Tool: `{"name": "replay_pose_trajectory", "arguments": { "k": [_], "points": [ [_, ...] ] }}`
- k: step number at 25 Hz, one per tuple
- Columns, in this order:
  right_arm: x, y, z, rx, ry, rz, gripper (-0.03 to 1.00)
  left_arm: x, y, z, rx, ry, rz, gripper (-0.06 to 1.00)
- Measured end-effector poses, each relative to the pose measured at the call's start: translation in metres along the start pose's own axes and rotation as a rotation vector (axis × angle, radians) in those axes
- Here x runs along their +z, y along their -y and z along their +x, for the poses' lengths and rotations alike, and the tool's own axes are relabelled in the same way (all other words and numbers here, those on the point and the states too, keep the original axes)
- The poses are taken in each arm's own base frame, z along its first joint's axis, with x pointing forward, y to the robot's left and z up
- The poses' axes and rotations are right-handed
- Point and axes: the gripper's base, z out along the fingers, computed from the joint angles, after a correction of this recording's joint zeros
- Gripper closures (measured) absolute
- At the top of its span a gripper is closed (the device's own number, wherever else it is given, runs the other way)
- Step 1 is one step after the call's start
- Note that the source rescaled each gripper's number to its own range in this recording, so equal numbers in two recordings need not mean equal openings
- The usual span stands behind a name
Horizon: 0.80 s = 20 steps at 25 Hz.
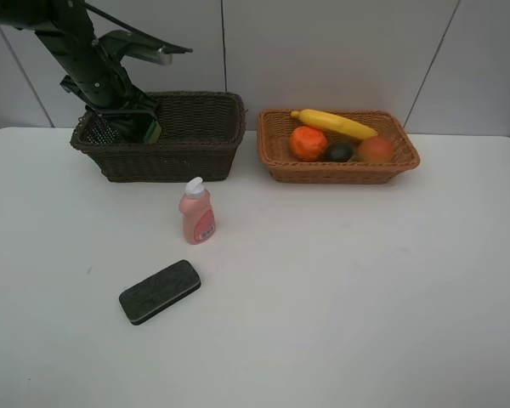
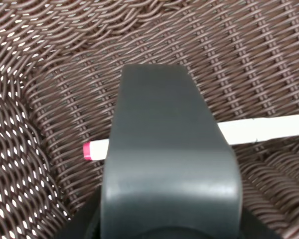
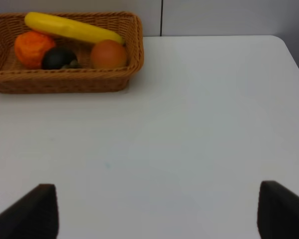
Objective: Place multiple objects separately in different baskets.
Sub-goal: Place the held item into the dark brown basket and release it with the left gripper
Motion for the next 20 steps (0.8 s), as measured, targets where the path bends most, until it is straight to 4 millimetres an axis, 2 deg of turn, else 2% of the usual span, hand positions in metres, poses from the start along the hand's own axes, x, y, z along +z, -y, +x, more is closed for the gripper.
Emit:
{"name": "replay_pose_trajectory", "arguments": {
  "k": [2,3,4,5,6,7,8,11,17,20],
  "points": [
    [0.0000,0.0000,0.0000,0.000,0.000,0.000,-0.03,0.0000,0.0006,0.0003,-0.006,-0.003,0.006,0.79],
    [0.0000,0.0000,0.0000,0.000,0.000,0.000,-0.03,0.0000,0.0006,0.0003,-0.007,-0.004,0.007,0.73],
    [0.0000,0.0000,0.0000,0.000,0.000,0.000,-0.03,0.0000,0.0006,0.0002,-0.010,-0.002,0.006,0.59],
    [0.0000,0.0000,0.0000,0.000,0.000,0.000,-0.03,-0.0005,0.0005,-0.0004,-0.015,0.003,0.006,0.31],
    [0.0000,0.0000,0.0000,0.000,0.000,0.000,-0.03,-0.0010,0.0006,-0.0010,-0.018,0.008,0.007,0.17],
    [0.0000,0.0000,0.0000,0.000,0.000,0.000,-0.03,-0.0013,0.0006,-0.0014,-0.020,0.011,0.008,0.06],
    [0.0000,0.0000,0.0000,0.000,0.000,0.000,-0.03,-0.0015,0.0006,-0.0017,-0.021,0.013,0.008,0.01],
    [0.0000,0.0000,0.0000,0.000,0.000,0.000,-0.03,-0.0015,0.0005,-0.0026,-0.022,0.022,0.007,-0.05],
    [0.0000,0.0000,0.0000,0.000,0.000,0.000,-0.03,-0.0020,0.0005,-0.0031,-0.023,0.027,0.006,-0.06],
    [0.0000,0.0000,0.0000,0.000,0.000,0.000,-0.03,-0.0086,0.0016,-0.0028,-0.034,0.019,0.019,-0.06]
  ]
}}
